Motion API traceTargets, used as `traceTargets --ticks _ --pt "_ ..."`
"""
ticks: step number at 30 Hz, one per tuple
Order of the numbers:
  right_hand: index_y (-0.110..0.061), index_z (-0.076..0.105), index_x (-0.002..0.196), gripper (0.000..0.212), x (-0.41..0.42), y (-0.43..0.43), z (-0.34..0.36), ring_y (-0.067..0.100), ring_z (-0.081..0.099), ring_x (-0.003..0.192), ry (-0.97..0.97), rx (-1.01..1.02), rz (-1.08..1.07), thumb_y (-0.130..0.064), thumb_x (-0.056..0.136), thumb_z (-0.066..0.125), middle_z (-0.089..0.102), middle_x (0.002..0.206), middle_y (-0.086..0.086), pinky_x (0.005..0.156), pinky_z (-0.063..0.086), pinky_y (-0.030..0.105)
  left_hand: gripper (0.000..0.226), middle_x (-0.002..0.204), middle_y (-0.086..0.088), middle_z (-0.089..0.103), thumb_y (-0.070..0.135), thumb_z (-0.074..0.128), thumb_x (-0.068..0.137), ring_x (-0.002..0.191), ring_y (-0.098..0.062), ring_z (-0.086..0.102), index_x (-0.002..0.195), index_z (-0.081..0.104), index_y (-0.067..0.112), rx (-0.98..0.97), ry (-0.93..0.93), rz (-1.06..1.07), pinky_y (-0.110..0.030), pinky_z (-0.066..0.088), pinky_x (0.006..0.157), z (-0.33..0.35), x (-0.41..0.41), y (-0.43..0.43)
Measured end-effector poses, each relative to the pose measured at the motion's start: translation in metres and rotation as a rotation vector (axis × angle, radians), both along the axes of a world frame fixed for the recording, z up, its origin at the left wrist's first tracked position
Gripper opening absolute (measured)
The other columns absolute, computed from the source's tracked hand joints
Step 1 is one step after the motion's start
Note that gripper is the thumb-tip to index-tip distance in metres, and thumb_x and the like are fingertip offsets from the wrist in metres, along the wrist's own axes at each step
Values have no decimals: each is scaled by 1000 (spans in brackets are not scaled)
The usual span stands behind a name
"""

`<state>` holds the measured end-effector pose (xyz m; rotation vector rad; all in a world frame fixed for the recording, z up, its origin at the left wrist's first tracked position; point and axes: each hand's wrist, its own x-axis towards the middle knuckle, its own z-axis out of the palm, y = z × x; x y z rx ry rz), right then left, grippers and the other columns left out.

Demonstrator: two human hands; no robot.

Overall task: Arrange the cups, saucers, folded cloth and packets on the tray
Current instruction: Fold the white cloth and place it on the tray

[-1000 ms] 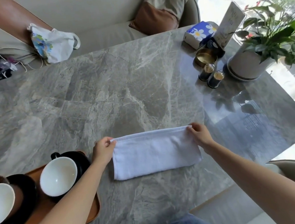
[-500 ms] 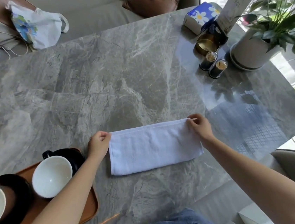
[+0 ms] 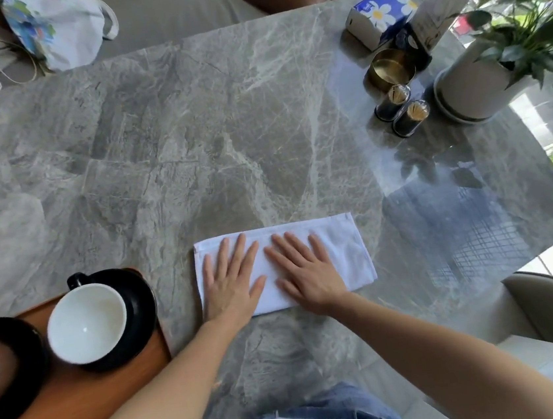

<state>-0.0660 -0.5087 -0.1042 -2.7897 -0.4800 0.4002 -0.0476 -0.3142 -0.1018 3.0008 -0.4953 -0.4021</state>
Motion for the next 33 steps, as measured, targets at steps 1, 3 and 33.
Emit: traceTargets --ticks 1,3,33 --pt "-35 10 150 60 1 -8 0 12 2 147 2 -24 1 -49 95 31 3 159 -10 117 -9 44 62 153 1 30 51 34 86 141 -25 25 143 33 26 7 11 2 -51 15 112 -1 0 3" --pt "-35 9 150 61 2 -33 0 14 8 147 -2 -96 -46 -51 94 29 5 158 -10 117 -6 45 62 154 1 27 52 33 86 143 -24 21 144 31 28 -4 8 53 -53 14 112 -1 0 13" --pt "-21 50 113 34 34 -54 28 26 49 104 28 -58 -258 -26 79 56 50 115 1 81 40 37 55 129 -3 58 46 54 81 113 -26 58 128 53 17 -105 38 93 -44 47 89 28 -57 20"
